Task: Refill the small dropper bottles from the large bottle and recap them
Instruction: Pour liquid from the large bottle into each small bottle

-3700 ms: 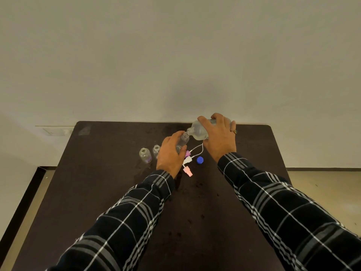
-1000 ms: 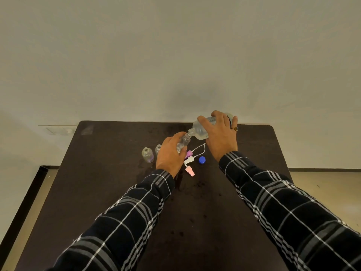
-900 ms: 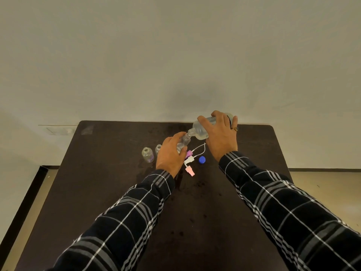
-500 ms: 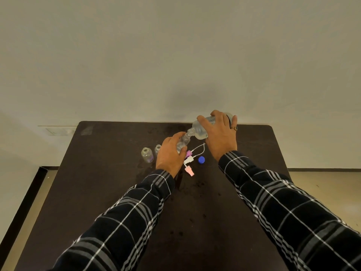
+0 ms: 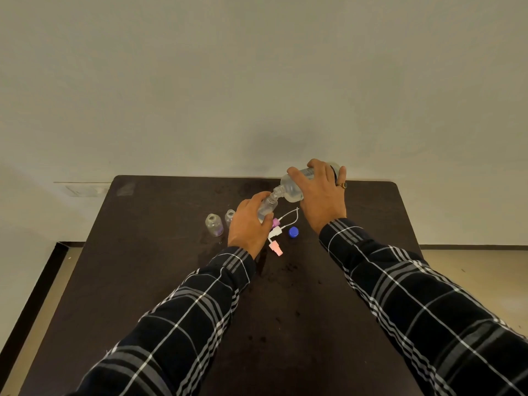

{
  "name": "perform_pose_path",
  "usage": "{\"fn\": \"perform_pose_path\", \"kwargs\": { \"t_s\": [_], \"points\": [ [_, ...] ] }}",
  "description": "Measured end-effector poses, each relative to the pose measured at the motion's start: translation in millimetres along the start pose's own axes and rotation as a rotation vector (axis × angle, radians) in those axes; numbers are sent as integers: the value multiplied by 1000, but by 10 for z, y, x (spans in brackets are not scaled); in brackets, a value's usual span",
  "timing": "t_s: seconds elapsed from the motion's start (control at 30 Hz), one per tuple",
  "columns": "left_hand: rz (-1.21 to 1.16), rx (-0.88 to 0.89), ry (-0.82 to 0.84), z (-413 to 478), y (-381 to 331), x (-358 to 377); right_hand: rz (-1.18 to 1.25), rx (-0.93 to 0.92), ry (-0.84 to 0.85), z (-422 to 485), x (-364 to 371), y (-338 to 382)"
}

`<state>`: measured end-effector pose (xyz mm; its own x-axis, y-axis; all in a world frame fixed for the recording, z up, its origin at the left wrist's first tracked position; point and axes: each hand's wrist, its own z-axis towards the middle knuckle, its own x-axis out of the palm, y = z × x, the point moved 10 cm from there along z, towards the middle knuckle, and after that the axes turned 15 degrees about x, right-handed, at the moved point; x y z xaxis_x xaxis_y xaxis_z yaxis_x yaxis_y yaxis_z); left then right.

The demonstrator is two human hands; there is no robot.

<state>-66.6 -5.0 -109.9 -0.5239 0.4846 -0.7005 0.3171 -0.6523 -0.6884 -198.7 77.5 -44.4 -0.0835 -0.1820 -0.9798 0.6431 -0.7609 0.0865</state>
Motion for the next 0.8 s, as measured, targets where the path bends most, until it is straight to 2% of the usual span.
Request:
{"fn": "perform_pose_path", "kwargs": {
  "t_s": [0.8],
  "points": [
    [-44, 11, 5, 29, 71, 77, 6, -7, -6, -5, 18, 8]
  ]
}}
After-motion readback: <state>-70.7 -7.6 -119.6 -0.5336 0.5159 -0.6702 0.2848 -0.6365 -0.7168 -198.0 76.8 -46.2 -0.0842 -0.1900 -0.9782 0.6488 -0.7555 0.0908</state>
